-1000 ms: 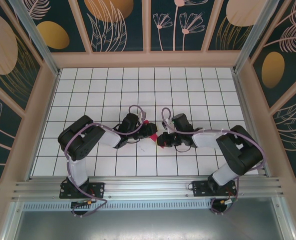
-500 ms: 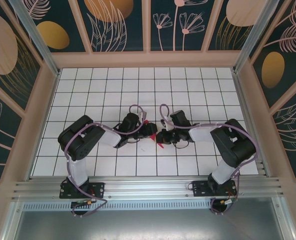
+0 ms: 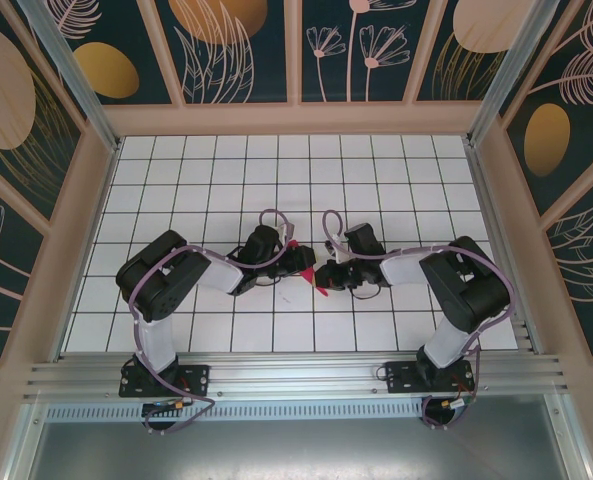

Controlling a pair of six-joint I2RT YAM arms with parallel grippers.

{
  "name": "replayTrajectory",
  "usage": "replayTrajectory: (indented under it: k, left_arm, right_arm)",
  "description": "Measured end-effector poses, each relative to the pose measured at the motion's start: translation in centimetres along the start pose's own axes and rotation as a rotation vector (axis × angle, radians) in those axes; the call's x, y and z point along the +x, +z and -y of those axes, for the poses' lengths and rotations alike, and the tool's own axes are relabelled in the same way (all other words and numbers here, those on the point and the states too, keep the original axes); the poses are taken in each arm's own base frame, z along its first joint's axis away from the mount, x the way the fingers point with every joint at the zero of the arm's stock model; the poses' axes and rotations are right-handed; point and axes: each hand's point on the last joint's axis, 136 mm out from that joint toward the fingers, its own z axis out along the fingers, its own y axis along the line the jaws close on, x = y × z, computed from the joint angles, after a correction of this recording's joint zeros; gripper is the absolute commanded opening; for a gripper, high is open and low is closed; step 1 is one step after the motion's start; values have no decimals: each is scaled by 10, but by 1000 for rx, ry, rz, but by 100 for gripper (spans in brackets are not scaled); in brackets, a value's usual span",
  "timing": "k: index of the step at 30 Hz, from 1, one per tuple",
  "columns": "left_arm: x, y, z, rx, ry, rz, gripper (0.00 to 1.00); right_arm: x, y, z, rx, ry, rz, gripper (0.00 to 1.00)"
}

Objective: Fold a paper plane with a square sheet of paper (pick it up from the middle)
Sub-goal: Fold the wing for the fifth time at the center of the table.

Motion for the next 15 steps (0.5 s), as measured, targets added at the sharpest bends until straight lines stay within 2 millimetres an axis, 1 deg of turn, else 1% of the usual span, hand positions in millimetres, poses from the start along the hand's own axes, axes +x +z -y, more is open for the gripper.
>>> replayTrajectory:
  k: [3, 9, 15]
  left_arm:
    - [0, 0, 0, -2, -1, -1, 42]
    - [0, 0, 0, -3, -1, -1, 42]
    - [0, 0, 0, -5, -2, -2, 42]
  right_arm:
    - [0, -1, -1, 1, -1, 1, 8]
    - [8, -12, -4, 19, -5, -13, 8]
    - [19, -9, 4, 32, 13, -42, 8]
